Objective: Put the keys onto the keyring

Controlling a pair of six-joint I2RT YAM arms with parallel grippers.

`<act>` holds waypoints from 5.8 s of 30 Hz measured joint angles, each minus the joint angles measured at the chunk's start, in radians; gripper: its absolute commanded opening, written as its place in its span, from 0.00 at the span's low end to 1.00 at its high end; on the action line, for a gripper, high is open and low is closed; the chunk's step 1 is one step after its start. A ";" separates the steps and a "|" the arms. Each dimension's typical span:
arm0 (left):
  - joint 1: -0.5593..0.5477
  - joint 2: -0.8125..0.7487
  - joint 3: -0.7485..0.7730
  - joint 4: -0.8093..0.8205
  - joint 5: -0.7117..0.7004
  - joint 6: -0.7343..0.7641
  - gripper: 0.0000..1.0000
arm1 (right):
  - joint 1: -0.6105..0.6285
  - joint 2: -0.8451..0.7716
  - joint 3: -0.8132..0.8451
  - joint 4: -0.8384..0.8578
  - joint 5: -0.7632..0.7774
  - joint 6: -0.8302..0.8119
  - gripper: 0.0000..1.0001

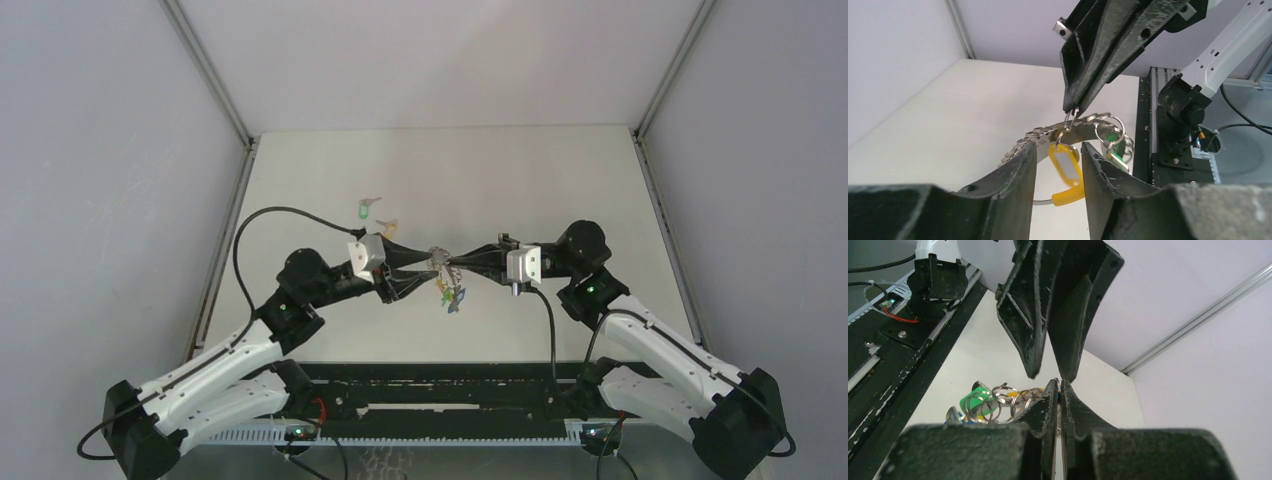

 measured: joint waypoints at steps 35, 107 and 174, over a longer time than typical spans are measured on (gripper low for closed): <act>-0.014 -0.014 -0.023 -0.012 0.032 0.194 0.33 | -0.011 0.076 0.000 0.014 -0.023 0.047 0.00; -0.034 0.076 0.042 -0.343 -0.426 -0.165 0.00 | 0.071 0.047 0.026 -0.143 0.315 0.187 0.35; -0.035 0.170 0.257 -0.847 -0.524 -0.457 0.00 | 0.092 0.373 0.150 -0.354 0.164 0.029 0.42</act>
